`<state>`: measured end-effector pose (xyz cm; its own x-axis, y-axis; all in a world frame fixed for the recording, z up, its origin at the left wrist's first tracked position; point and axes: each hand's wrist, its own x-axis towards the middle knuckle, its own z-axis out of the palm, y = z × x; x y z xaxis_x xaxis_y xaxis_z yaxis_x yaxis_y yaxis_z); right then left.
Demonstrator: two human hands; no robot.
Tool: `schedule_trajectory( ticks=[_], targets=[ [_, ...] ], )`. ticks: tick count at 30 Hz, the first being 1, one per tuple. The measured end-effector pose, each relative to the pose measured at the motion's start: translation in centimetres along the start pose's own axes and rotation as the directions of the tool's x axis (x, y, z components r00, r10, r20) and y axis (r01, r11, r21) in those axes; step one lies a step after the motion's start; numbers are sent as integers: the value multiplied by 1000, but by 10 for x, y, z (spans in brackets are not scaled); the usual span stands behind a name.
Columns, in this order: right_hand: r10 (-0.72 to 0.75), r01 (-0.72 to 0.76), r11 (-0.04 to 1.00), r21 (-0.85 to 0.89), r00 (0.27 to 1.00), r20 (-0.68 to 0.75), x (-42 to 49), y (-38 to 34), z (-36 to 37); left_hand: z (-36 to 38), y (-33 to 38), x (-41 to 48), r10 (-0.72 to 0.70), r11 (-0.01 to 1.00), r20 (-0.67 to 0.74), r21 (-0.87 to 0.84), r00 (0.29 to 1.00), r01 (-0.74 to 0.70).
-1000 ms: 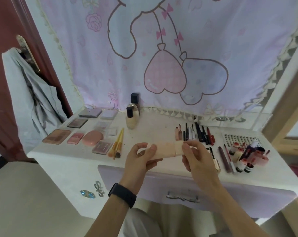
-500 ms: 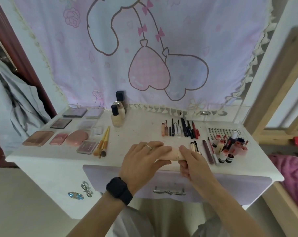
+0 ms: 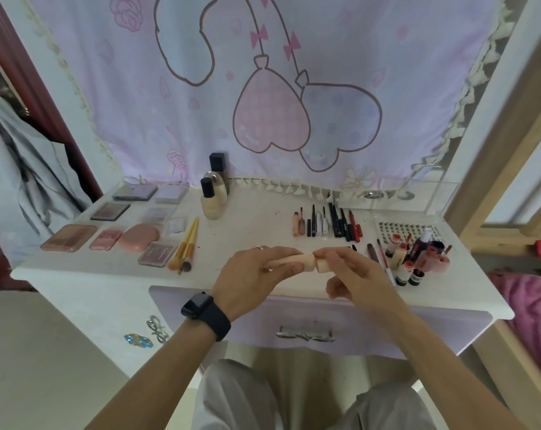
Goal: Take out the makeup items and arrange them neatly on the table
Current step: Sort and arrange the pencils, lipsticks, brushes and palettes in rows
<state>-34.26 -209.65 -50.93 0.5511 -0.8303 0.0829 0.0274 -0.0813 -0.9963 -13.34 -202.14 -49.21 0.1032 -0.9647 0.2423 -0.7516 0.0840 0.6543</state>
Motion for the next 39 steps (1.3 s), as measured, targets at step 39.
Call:
schedule_trajectory(
  ticks=[39],
  targets=[
    [-255,121,901,-417,925,-283,71,41,49,-3,-74,132,-526,802,1,-333,851,496]
  ],
)
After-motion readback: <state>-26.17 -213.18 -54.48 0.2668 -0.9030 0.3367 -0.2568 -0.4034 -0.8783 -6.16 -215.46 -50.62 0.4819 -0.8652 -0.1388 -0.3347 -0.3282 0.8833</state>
